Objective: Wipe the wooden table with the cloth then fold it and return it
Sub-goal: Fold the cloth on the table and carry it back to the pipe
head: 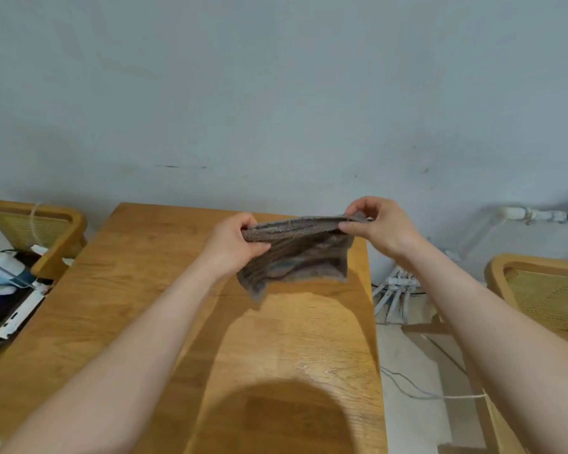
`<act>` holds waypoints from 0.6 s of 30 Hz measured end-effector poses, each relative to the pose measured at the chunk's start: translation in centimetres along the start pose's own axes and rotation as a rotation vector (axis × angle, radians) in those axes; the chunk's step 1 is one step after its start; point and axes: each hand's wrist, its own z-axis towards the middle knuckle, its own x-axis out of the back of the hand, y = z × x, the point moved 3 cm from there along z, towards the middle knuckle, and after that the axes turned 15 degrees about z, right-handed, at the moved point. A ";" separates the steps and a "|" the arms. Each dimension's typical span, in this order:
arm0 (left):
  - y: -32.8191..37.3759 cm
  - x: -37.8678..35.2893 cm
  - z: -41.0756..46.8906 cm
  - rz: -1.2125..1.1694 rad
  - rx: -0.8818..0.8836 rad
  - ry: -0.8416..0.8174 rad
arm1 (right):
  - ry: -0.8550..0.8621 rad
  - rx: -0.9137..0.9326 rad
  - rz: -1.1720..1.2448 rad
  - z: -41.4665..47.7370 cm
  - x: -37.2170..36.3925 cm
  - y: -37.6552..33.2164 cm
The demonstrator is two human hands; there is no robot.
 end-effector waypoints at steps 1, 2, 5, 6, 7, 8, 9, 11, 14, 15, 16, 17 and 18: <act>-0.2 0.5 0.3 0.072 -0.041 0.059 | 0.011 0.041 -0.021 0.1 0.3 -0.4; -0.3 0.7 0.2 0.137 -0.098 0.106 | 0.008 0.081 -0.071 -0.1 0.6 -0.5; -1.4 -0.6 -2.2 0.253 -0.293 0.143 | -0.073 0.202 -0.343 -2.2 0.1 1.5; -2.4 -1.9 -3.4 0.307 -0.324 0.097 | -0.126 0.235 -0.460 -3.6 -0.5 3.3; -3.9 -3.8 -4.6 0.374 -0.317 0.008 | -0.199 0.251 -0.584 -5.0 -1.2 5.4; -5.5 -5.8 -6.0 0.438 -0.284 -0.113 | -0.287 0.235 -0.700 -6.5 -1.9 8.1; -7.2 -8.0 -7.5 0.505 -0.244 -0.257 | -0.373 0.195 -0.778 -8.1 -2.5 10.9; -9.6 -11.5 -10.5 0.612 -0.218 -0.516 | -0.516 0.073 -0.832 -11.4 -3.4 15.7; -11.2 -13.9 -13.8 0.707 -0.209 -0.726 | -0.645 0.075 -0.858 -15.3 -4.0 20.2; -11.6 -14.3 -14.5 0.672 -0.194 -0.775 | -0.649 0.117 -0.861 -16.3 -4.0 20.6; -11.8 -14.6 -15.1 0.618 -0.176 -0.812 | -0.652 0.146 -0.867 -17.0 -3.8 20.7; -12.1 -14.7 -15.8 0.560 -0.149 -0.849 | -0.664 0.144 -0.878 -17.5 -3.6 20.4; -12.3 -14.8 -16.4 0.506 -0.120 -0.892 | -0.685 0.111 -0.893 -17.9 -3.4 20.2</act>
